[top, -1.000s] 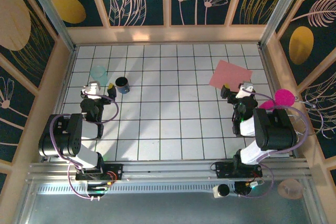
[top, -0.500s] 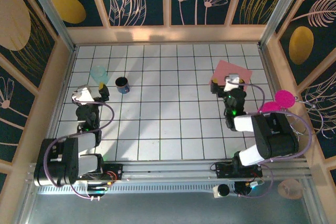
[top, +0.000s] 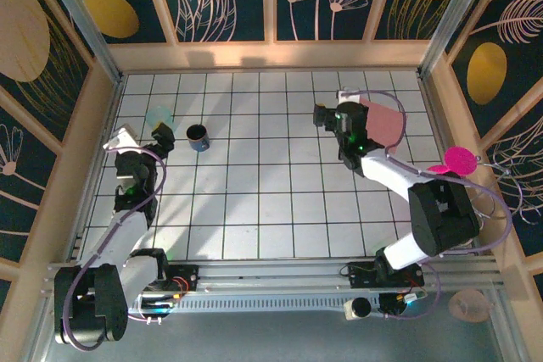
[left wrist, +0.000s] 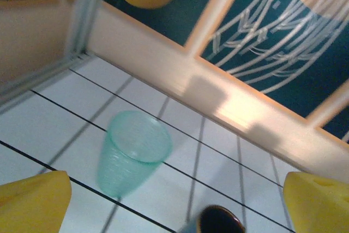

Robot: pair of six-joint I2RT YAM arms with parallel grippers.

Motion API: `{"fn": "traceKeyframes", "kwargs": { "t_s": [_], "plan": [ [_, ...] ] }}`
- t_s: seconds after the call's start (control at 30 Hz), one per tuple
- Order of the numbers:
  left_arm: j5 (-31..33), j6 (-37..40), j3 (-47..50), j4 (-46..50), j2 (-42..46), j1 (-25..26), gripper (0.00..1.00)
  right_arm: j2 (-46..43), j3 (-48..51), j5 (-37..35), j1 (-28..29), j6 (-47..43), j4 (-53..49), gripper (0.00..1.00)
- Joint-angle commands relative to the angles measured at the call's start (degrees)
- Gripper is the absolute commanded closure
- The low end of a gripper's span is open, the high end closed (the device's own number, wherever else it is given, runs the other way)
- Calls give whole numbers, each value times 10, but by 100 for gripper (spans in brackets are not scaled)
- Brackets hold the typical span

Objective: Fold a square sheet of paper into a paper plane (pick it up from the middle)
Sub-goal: Move the square sheet of paper to the center of the table.

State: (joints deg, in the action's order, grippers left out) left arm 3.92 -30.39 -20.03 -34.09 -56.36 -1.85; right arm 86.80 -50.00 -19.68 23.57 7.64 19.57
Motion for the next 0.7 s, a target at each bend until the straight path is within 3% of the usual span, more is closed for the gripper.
{"fn": "traceKeyframes", "kwargs": {
  "t_s": [0.0, 0.13, 0.2, 0.43, 0.67],
  "plan": [
    [-106, -31, -42, 67, -18, -2, 1, 27, -31, -9, -8, 100, -113, 1],
    [-168, -36, -87, 110, -59, 0, 1, 65, -83, 28, -49, 163, -179, 2],
    [-186, -38, -99, 120, -74, 9, 2, 89, -105, 33, -74, 193, -209, 7],
    [-186, -42, -151, 154, -137, 91, 4, 143, -121, 138, -163, 240, -208, 11],
    [-165, -75, -197, 150, -213, 173, 2, 202, -171, 156, -204, 243, -238, 12]
  ]
}}
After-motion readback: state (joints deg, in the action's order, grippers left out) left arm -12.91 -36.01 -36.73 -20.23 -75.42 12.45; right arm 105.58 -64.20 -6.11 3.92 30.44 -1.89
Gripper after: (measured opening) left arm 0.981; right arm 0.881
